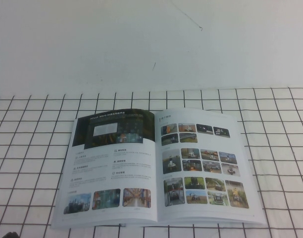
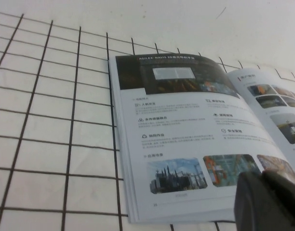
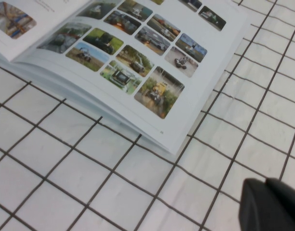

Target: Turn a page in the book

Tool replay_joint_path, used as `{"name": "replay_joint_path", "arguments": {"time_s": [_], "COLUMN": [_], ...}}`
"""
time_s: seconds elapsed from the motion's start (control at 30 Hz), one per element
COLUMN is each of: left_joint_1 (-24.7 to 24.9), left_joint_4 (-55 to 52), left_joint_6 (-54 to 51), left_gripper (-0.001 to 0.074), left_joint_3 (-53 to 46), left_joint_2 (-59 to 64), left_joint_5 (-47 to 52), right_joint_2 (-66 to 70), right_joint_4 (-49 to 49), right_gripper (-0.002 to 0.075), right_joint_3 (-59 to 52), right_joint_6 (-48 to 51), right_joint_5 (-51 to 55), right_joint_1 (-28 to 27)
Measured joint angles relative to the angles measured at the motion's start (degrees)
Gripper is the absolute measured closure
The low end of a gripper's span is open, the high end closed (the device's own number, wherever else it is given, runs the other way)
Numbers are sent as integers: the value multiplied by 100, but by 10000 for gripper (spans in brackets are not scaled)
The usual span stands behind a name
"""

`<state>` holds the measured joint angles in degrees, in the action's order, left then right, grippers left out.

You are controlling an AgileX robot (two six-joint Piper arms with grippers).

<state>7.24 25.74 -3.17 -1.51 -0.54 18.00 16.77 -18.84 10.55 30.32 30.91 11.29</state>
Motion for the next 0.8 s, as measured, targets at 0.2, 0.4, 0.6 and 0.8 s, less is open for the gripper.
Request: {"name": "replay_joint_path", "arguments": {"time_s": [0.2,0.4,0.6,0.8], "left_joint_1": [-24,-37,-37,-37], "left_joint_4": [-422,-1864,-2822,-2822], "left_joint_6": [-22,831,1763,1820], "left_gripper": [738,738,738,738], "left_joint_3": [-9,-9,-9,15], "left_joint_2": [0,0,0,0], "left_joint_5": [-563,-759,-2,96], "right_joint_2": [0,0,0,0], "right_joint_4": [0,0,0,0], "right_gripper": [728,728,728,728], "right_joint_3": [0,0,0,0], "right_joint_6": [0,0,0,0], "right_joint_5": [0,0,0,0], "right_joint_1": [0,0,0,0]}}
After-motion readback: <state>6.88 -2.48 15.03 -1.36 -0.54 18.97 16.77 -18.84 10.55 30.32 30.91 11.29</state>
